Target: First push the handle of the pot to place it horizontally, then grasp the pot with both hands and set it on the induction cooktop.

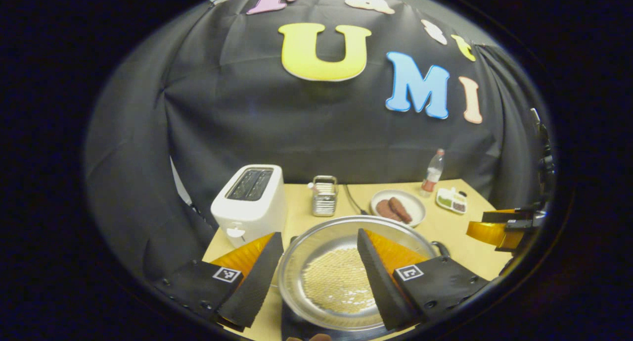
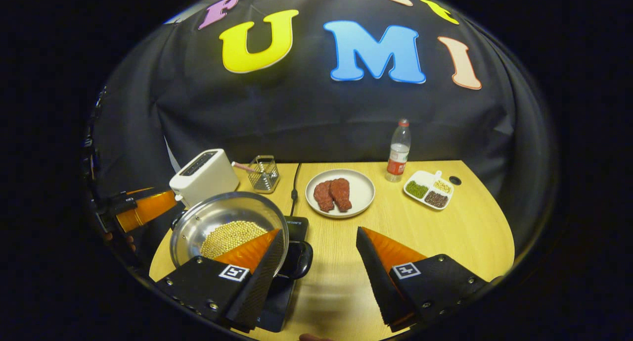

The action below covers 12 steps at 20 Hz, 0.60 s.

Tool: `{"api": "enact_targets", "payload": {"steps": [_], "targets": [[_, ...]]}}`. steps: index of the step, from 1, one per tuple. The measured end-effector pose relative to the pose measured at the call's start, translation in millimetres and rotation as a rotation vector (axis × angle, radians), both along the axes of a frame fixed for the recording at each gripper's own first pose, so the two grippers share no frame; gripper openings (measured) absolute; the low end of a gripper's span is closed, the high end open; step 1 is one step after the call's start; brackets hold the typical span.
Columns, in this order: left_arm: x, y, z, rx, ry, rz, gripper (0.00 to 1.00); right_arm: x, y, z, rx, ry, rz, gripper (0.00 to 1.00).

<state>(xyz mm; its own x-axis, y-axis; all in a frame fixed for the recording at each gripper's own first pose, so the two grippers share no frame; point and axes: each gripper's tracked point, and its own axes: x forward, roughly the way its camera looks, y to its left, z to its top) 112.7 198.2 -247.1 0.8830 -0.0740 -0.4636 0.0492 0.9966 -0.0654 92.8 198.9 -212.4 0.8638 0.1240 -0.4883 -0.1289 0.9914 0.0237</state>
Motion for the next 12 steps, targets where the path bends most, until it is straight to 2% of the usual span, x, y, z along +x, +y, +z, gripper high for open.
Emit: {"api": "enact_targets", "payload": {"steps": [2,3,4,6,7,12], "targets": [[-4.3,-36.7,35.6,-0.021,-0.064,-0.004,0.95,-8.1,-18.3,36.6,0.004,-0.082,-0.007,0.9],[-7.0,-55.0,51.7,-0.03,-0.099,-0.008,0.99,-11.9,-27.7,55.1,0.003,-0.124,-0.01,0.9],[-8.9,-69.7,71.4,-0.03,-0.137,-0.009,0.97,-17.0,-37.2,72.3,0.0,-0.161,-0.014,0.9],[-13.9,-99.2,109.2,-0.033,-0.217,-0.015,0.99,-27.3,-62.6,113.9,-0.003,-0.248,-0.029,0.89],[-16.9,-114.7,129.0,-0.043,-0.256,-0.016,0.95,-33.0,-76.5,136.0,-0.008,-0.29,-0.038,0.9],[-43.1,-155.1,221.0,-0.026,-0.44,0.01,0.99,-62.9,-146.1,210.6,-0.016,-0.423,-0.102,0.89]]}}
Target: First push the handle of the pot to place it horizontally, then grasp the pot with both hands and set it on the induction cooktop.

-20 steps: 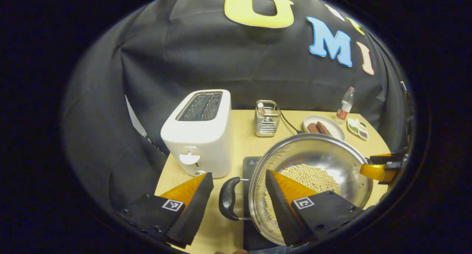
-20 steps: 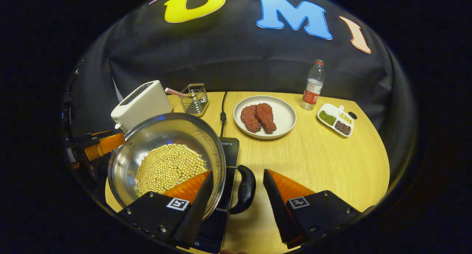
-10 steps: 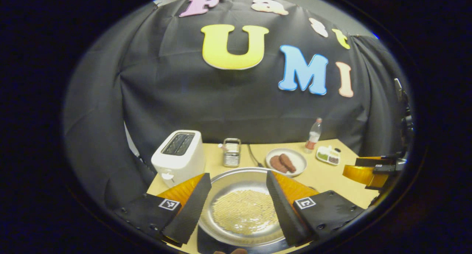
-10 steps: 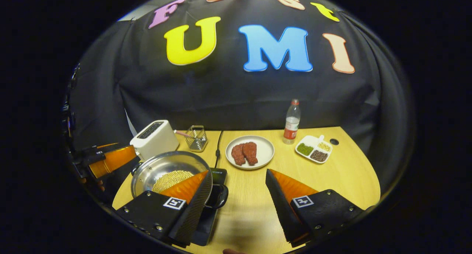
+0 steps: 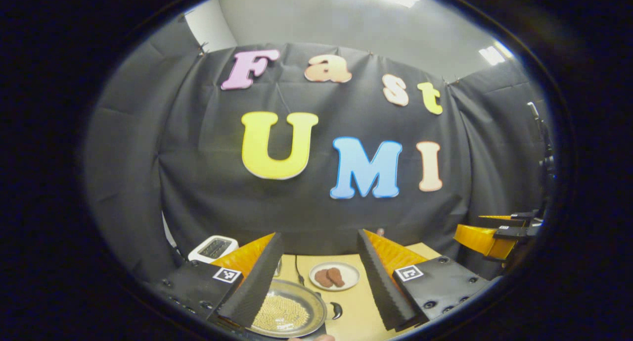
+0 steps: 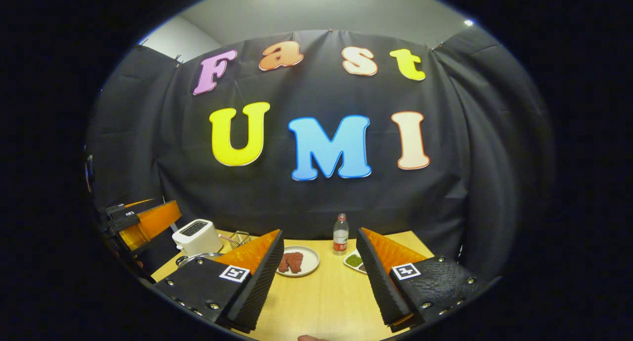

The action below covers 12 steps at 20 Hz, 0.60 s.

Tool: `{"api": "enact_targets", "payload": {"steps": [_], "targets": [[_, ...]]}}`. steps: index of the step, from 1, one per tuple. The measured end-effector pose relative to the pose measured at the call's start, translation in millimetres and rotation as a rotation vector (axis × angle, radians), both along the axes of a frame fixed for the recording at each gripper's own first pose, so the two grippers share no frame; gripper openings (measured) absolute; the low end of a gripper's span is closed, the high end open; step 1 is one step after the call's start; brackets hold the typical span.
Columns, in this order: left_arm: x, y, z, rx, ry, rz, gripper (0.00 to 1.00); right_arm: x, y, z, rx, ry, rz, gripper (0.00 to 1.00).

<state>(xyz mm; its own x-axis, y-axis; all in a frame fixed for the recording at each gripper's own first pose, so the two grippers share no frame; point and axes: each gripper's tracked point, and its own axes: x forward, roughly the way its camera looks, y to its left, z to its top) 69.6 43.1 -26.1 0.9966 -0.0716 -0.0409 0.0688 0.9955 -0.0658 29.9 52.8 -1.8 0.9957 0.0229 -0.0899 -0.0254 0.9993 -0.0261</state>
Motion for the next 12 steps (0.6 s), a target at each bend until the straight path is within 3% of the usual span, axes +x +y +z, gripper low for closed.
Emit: {"api": "enact_targets", "payload": {"steps": [5,12], "targets": [[-25.0,-29.5,33.3,0.009,-0.053,0.028,0.97,-10.8,-43.3,39.5,0.008,-0.066,-0.013,0.89],[-37.0,-47.0,30.6,0.06,-0.04,0.093,0.97,-8.9,-66.3,40.1,0.001,-0.063,0.04,0.93]]}}
